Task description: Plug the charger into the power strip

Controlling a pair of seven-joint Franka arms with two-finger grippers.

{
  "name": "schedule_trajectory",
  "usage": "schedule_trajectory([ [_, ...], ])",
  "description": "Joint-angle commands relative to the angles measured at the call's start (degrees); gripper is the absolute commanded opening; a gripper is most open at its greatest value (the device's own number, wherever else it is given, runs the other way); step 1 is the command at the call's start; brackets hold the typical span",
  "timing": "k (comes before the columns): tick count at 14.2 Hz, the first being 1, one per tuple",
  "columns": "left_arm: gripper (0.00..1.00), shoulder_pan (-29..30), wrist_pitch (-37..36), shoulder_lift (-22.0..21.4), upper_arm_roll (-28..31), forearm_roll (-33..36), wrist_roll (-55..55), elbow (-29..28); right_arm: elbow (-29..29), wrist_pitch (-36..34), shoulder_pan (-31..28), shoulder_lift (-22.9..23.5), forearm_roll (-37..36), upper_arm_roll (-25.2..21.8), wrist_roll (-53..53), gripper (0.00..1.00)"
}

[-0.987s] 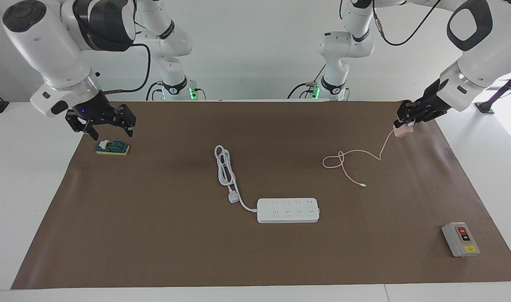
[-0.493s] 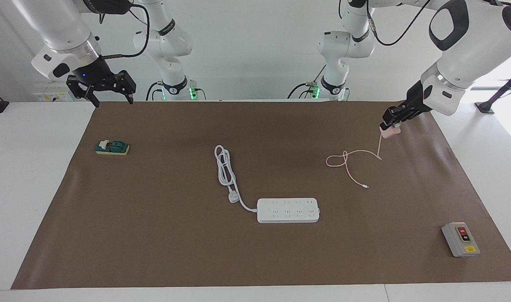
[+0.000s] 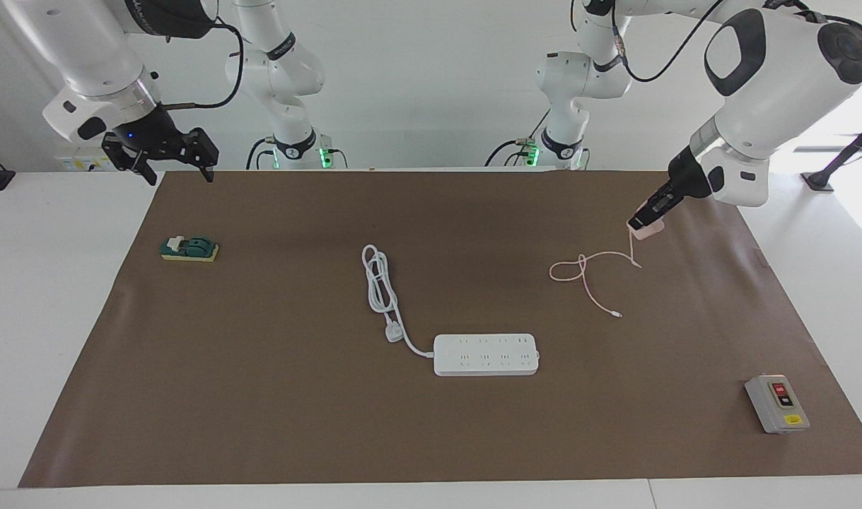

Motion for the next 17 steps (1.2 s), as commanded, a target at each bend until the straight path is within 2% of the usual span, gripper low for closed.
schedule_trajectory([
  [1, 0.0, -2.61, 1.05, 5.96, 0.69, 2.34, -13.01, 5.78, -1.29, 1.37, -0.75, -1.06, -1.13, 0.67, -0.26, 1.0],
  [5, 0.0, -6.21, 8.52, 9.84, 0.52, 5.77, -32.44, 6.14, -1.29, 1.28, -0.39, -1.06, -1.05, 0.67, 2.29, 1.0],
  [9, 0.0, -8.93, 14.41, 12.91, 0.61, 6.13, -50.02, 6.14, -1.29, 1.28, -0.83, -1.06, -0.96, 0.67, 2.21, 1.0],
  [12, 0.0, -10.35, 16.79, 14.15, 0.17, 6.93, -54.09, 5.87, -1.2, 1.28, -1.01, -1.06, -0.78, 0.67, 2.03, 1.0],
  [15, 0.0, -13.24, 20.74, 18.8, 0.43, 7.19, -59.69, 5.87, -1.2, 1.28, -1.01, -1.06, -0.61, 0.67, 2.12, 1.0],
  [17, 0.0, -14.73, 21.89, 19.69, 0.52, 7.28, -62.0, 6.05, -1.12, 1.28, -1.1, -1.06, -0.52, 0.67, 2.12, 1.0],
])
